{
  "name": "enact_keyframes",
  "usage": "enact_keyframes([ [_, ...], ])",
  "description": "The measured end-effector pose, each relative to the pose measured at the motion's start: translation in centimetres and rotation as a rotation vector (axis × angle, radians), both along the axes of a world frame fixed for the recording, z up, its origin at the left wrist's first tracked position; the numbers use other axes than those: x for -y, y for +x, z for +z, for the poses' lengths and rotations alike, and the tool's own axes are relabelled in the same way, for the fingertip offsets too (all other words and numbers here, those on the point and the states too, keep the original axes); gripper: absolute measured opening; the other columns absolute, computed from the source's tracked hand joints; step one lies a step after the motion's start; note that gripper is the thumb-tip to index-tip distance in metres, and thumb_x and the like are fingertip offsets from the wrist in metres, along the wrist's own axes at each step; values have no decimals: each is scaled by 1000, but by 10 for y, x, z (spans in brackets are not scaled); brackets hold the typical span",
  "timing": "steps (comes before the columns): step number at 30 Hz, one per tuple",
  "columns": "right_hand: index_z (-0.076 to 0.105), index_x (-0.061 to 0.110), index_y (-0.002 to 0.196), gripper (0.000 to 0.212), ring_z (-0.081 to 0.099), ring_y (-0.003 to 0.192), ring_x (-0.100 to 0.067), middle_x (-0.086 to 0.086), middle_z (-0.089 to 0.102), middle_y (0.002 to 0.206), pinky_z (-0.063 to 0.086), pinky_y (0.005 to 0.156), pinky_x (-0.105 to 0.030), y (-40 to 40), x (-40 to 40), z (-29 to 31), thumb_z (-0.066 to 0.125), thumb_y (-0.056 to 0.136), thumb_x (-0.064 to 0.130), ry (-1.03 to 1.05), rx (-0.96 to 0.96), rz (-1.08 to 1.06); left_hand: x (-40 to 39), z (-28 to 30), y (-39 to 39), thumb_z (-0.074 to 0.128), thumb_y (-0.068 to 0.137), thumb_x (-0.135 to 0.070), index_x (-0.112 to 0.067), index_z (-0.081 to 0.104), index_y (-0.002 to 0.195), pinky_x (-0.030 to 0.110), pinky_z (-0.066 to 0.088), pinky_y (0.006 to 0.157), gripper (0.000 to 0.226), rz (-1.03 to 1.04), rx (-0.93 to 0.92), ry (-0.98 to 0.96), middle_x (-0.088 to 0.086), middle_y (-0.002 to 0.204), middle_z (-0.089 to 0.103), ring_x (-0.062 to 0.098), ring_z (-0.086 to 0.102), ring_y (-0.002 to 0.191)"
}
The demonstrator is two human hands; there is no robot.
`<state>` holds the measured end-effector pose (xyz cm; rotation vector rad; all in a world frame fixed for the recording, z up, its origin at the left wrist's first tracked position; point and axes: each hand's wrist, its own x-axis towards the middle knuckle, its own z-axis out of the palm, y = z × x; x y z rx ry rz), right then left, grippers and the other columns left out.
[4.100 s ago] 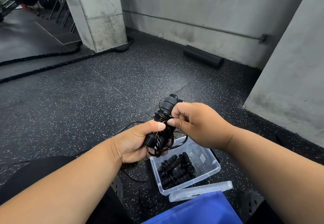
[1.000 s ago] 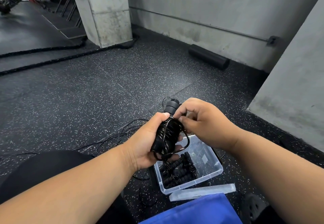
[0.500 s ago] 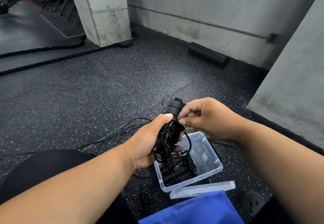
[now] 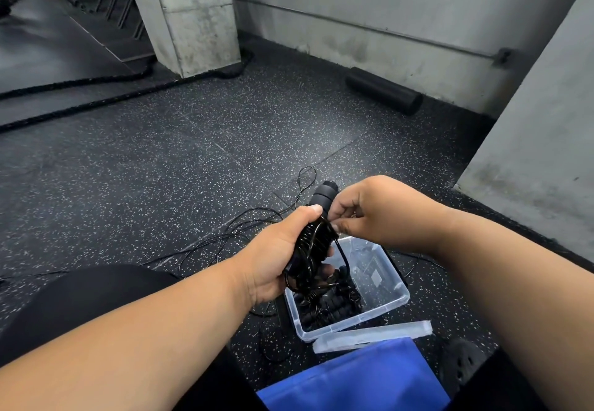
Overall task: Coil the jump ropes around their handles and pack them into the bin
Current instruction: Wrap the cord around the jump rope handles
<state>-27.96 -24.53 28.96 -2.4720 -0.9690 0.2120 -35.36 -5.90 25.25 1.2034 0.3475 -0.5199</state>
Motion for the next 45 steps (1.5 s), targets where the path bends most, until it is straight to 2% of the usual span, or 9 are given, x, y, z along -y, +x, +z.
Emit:
enact_keyframes([
  [5, 78, 27, 86, 5, 65, 72, -6, 18, 71, 79, 53, 71, -32, 1, -1, -7, 77, 89, 24, 11, -74, 3, 1, -4, -2, 64, 97, -50, -10, 72, 98, 36, 63, 61, 41, 21, -37, -1, 15, 90, 66, 27, 65, 79],
  [12, 62, 18, 74, 16, 48, 54, -5, 8, 60, 63, 43, 55, -25, -5, 2, -8, 76, 82, 16, 96, -32, 25, -4, -5, 7, 67, 92, -54, -12, 71, 110, 56, 57, 94, 46, -61, -6, 13, 11, 91, 69, 22, 69, 79],
  [17, 53, 21, 73, 17, 53, 59, -15, 6, 58, 63, 46, 56, -34, -1, 4, 1, 70, 77, 20, 52, 167, -15, -13, 6, 11, 65, 82, -64, -14, 68, 119, 44, 63, 66, 62, -231, -39, 91, 15, 96, 71, 31, 70, 76],
  [21, 51, 25, 80, 12, 53, 60, -15, 8, 57, 65, 49, 59, -37, 7, 13, 8, 61, 77, 30, -37, 384, -100, -14, 7, 10, 67, 75, -64, -11, 67, 119, 40, 63, 57, 68, -292, -50, 93, 13, 91, 72, 31, 71, 72],
  [27, 56, 27, 86, 14, 58, 60, -14, 11, 63, 64, 50, 61, -34, 8, 7, 2, 68, 79, 23, 49, 366, -141, -15, -5, 9, 69, 72, -67, -11, 71, 119, 41, 62, 63, 73, -248, -49, 133, 15, 94, 71, 33, 71, 75],
  [32, 64, 27, 92, 11, 61, 59, -15, 14, 64, 68, 53, 59, -36, 12, 8, -4, 70, 84, 22, 161, 535, -113, -14, -3, 9, 65, 75, -71, -12, 70, 120, 45, 64, 65, 75, -217, -71, 69, 16, 97, 71, 34, 71, 79],
  [38, 62, 35, 105, 16, 63, 67, -12, 13, 67, 81, 57, 72, -42, 14, 5, -26, 69, 91, 35, 458, 21, -398, -5, -9, 11, 65, 77, -72, -13, 72, 114, 47, 62, 77, 69, -130, -82, 19, 15, 102, 70, 32, 72, 84],
  [41, 60, 34, 113, 23, 71, 84, -19, 7, 70, 98, 60, 74, -41, 8, 0, -35, 64, 97, 50, 521, -414, -528, -3, -11, 15, 72, 78, -62, -11, 71, 117, 48, 62, 79, 64, -100, -75, 5, 15, 102, 70, 34, 72, 88],
  [45, 70, 18, 116, 47, 66, 82, -19, 1, 75, 102, 53, 80, -43, 8, -4, -55, 57, 98, 59, 564, -820, -455, 1, -13, 19, 78, 84, -45, -3, 66, 135, 49, 62, 80, 67, -124, -83, -37, 16, 109, 70, 36, 71, 97],
])
